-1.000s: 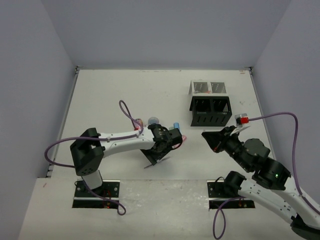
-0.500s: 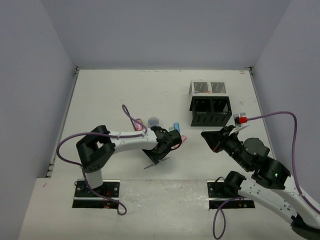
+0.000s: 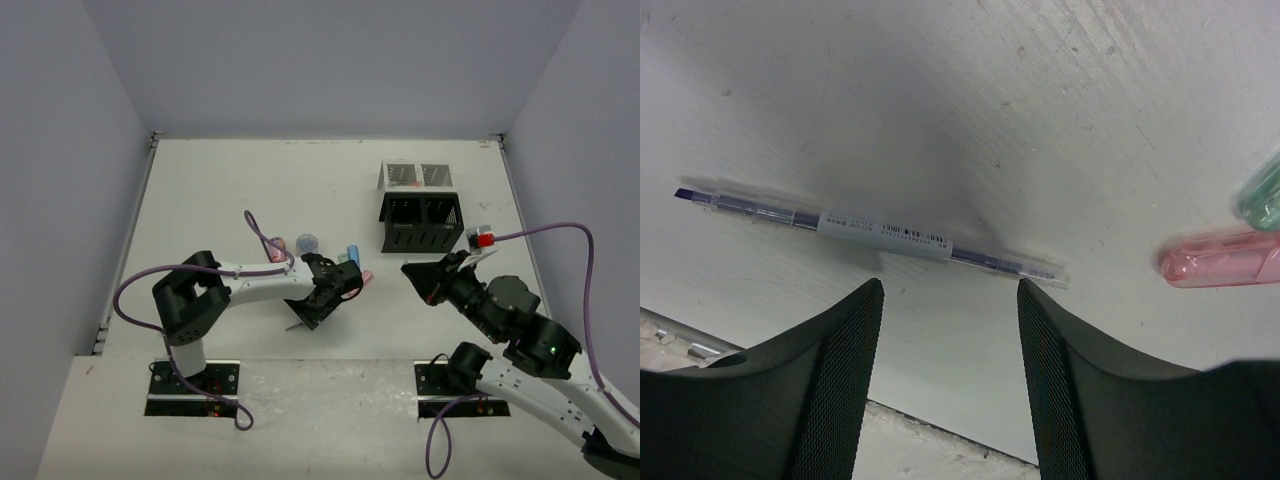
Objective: Sort the stationery into containers
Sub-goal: Pick up the pen from the center of the board.
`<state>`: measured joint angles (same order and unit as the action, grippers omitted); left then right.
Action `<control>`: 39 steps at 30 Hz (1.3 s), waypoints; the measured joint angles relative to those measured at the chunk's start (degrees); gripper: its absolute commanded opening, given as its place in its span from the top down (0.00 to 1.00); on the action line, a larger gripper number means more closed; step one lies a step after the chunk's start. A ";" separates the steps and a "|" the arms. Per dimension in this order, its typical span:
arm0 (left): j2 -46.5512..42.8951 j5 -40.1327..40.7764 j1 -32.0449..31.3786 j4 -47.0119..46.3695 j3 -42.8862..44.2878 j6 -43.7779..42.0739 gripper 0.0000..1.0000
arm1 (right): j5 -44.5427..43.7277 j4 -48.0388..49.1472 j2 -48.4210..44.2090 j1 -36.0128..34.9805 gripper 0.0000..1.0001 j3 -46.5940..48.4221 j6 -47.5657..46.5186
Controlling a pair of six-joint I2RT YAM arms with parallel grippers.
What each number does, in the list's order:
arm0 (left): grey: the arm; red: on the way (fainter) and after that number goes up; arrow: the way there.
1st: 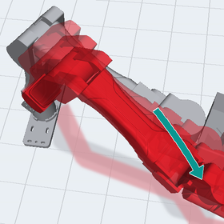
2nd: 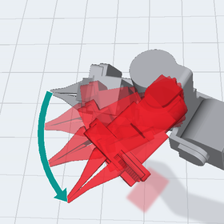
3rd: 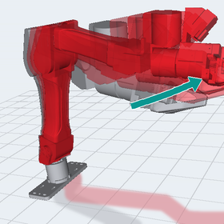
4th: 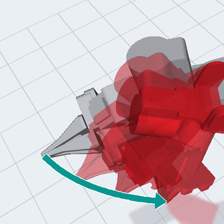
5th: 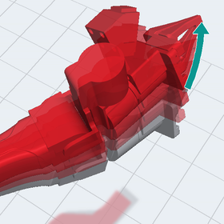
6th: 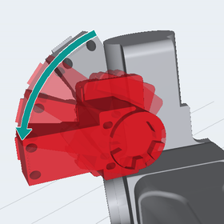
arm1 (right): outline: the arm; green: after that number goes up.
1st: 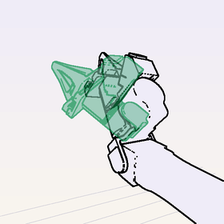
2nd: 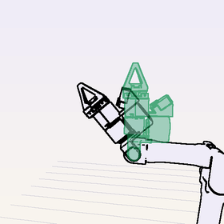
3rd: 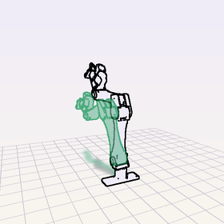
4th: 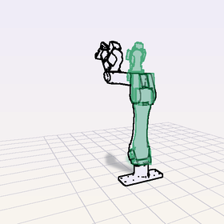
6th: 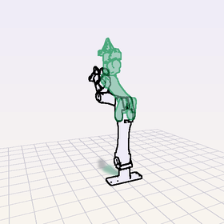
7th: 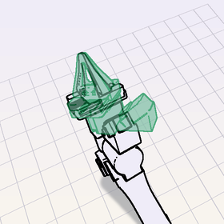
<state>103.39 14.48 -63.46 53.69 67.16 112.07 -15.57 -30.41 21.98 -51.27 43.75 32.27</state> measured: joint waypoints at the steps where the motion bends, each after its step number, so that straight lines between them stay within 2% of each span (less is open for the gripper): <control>1: 0.00 0.02 0.02 0.02 0.00 0.00 0.42 | 0.00 0.00 0.00 0.00 1.00 0.00 0.00; 7: 0.00 0.96 0.02 0.87 0.00 0.00 0.43 | 0.04 0.00 -0.02 0.00 1.00 0.00 -0.04; 11: 0.00 0.85 0.02 1.43 0.00 0.03 0.48 | 0.04 0.00 -0.04 0.00 1.00 0.00 -0.22; 25: 1.62 -1.33 0.02 0.28 -0.02 0.04 0.48 | 0.04 0.00 -0.04 0.00 1.00 0.00 -0.26; 29: 1.62 -1.31 0.02 0.13 -0.44 0.12 0.63 | 0.04 0.00 -0.04 0.00 1.00 0.00 -0.26; 34: 1.60 -1.41 0.02 0.27 -0.73 0.36 0.67 | 0.04 0.00 -0.26 0.00 1.00 0.00 -0.26; 39: 1.06 -1.76 0.02 0.19 -1.51 0.46 0.79 | 0.04 -0.01 -1.06 0.00 1.00 0.00 -0.26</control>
<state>104.46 12.72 -63.44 53.88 65.65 112.53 -15.53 -30.43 20.92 -51.27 43.75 32.01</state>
